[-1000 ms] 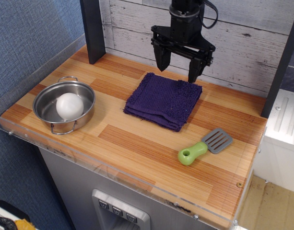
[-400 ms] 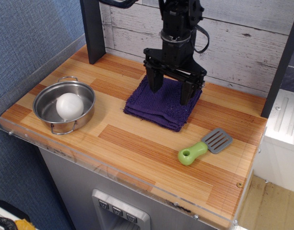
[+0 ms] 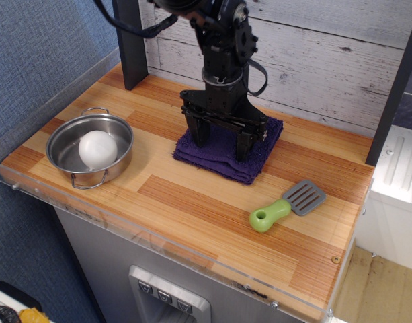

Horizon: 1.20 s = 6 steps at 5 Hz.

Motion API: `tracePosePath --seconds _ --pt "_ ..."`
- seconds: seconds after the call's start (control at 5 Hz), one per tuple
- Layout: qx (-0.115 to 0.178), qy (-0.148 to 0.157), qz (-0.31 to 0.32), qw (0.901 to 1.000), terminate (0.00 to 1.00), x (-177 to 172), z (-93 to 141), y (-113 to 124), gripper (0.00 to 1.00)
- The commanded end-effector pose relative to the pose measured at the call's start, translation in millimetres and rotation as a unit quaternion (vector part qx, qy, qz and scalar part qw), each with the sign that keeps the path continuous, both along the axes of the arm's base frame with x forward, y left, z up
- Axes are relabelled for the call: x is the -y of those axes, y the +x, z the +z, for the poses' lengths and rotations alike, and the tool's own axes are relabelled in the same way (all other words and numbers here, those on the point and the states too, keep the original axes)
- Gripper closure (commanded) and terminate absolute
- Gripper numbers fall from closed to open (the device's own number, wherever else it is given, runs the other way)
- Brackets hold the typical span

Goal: Place the cloth inbetween the pot and spatula

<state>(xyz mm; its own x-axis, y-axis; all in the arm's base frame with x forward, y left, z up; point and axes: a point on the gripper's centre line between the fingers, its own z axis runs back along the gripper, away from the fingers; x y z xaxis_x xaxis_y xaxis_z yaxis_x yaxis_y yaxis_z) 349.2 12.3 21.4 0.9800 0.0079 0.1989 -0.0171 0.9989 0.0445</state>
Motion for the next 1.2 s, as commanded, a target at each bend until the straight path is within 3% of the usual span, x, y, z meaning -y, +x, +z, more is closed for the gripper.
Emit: tracePosePath --seconds 0.0,0.2,0.4,0.6,1.0 --pt "-0.011 -0.015 0.043 0.9989 0.0 -2 -46 11 0.0" --pt "-0.033 0.0 0.028 0.9991 0.0 8 -55 4 0.0" --pt "-0.043 0.012 0.003 0.999 0.0 19 -42 -8 0.0" --pt "-0.037 0.008 -0.008 0.9992 0.0 26 -19 -30 0.0" --pt "-0.027 0.003 -0.009 0.9996 0.0 25 0 -57 0.0"
